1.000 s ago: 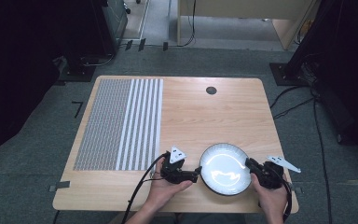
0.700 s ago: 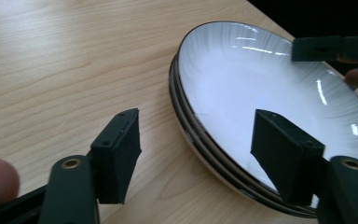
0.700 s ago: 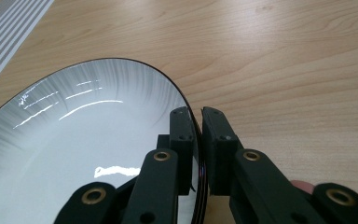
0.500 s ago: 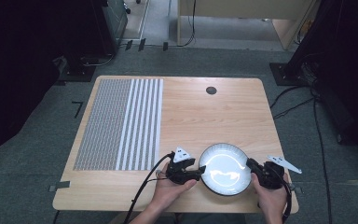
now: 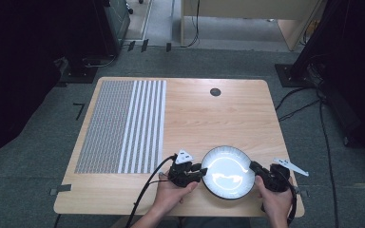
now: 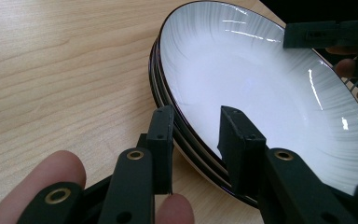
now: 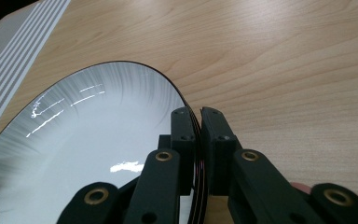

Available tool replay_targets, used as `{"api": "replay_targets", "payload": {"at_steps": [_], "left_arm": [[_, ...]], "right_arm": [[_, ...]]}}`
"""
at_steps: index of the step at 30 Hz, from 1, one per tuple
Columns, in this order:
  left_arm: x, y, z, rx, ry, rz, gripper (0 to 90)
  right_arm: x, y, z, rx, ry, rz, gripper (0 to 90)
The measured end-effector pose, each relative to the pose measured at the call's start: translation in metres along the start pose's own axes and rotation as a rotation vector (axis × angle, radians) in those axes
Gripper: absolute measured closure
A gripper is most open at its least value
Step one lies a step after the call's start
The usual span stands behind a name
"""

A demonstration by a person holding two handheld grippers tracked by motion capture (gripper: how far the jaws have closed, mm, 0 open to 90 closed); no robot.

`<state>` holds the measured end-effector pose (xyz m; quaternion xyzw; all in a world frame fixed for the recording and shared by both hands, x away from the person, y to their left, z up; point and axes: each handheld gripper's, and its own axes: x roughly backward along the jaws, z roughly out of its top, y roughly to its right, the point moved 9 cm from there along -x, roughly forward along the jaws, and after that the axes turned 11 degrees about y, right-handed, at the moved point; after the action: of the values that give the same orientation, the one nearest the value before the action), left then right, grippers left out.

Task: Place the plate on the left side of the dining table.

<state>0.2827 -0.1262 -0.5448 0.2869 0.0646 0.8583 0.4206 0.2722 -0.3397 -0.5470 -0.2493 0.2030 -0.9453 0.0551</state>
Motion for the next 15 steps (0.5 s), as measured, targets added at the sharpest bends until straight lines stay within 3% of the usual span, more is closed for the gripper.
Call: {"api": "replay_targets", "payload": {"at_steps": [10, 13, 15], "left_arm": [[0.0009, -0.0007, 0.0004, 0.007, -0.011, -0.011, 66.6], [0.0011, -0.0011, 0.0007, 0.012, -0.012, -0.016, 66.5], [0.0011, -0.0011, 0.0008, 0.013, -0.013, -0.016, 66.5]], "right_arm": [[-0.0008, 0.0014, 0.0003, -0.041, -0.012, 0.023, 84.5], [-0.0012, 0.0033, 0.0006, -0.093, -0.007, 0.041, 84.1], [-0.0012, 0.0034, 0.0005, -0.1, -0.007, 0.042, 84.0]]}}
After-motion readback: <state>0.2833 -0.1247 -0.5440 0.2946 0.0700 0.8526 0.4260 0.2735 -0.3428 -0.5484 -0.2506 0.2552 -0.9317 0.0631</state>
